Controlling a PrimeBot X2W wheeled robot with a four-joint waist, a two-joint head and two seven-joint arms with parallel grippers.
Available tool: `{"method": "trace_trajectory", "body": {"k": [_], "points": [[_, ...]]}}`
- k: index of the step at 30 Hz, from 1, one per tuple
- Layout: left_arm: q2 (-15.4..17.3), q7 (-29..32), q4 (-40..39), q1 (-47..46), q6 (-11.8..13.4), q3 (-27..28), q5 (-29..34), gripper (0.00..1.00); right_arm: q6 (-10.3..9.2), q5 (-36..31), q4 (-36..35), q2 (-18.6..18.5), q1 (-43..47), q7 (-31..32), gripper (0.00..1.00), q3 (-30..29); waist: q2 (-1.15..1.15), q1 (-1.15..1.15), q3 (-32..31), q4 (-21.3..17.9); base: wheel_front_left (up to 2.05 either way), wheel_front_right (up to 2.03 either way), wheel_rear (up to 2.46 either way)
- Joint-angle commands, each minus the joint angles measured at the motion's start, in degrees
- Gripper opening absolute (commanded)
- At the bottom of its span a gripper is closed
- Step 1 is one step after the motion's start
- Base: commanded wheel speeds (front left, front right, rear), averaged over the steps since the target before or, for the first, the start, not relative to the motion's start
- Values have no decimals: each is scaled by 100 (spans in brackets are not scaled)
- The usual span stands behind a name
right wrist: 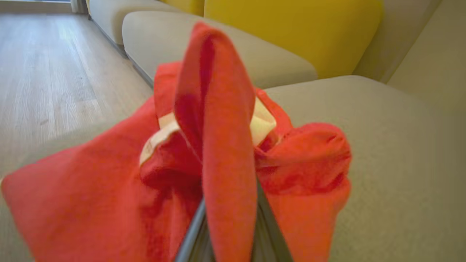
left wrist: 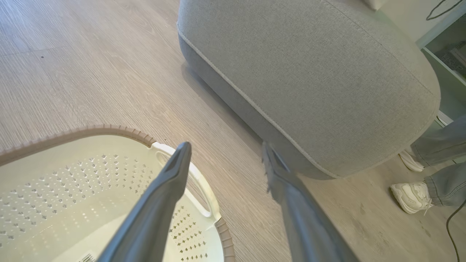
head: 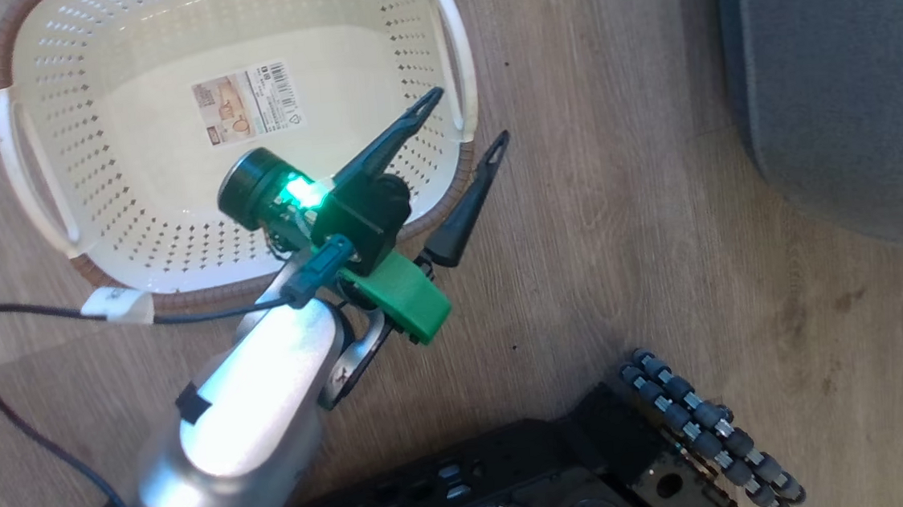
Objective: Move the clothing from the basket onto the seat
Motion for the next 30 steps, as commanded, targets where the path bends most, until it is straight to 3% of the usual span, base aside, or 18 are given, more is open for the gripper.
{"method": "trace_trajectory", "body": {"k": [1, 10, 18, 23, 30], "points": [[91, 24, -214, 162, 31, 84, 17, 100, -1, -52, -109, -186, 63, -96, 100, -26, 0, -1, -41, -48, 0, 0, 0], [31, -83, -55, 346, 61, 107, -169, 100, -1, 78, -245, 33, 464, -253, 100, 730, 0, -1, -830, -170, 0, 0, 0], [-205, -296, 432, 791, 152, 428, -586, 100, -1, 413, -1684, 105, 2036, -267, 100, 1730, 0, -1, -2070, -163, 0, 0, 0], [-256, -333, 595, 1132, 201, 741, -786, 100, -1, 476, -2447, 359, 2964, -267, 100, 1869, 0, -1, -2691, -20, 0, 0, 0], [-354, -340, 468, 1813, 363, 1813, -874, 100, -1, 736, -3260, 1130, 4360, -267, 100, 2287, 0, -1, -3520, 481, 0, 0, 0]]}}
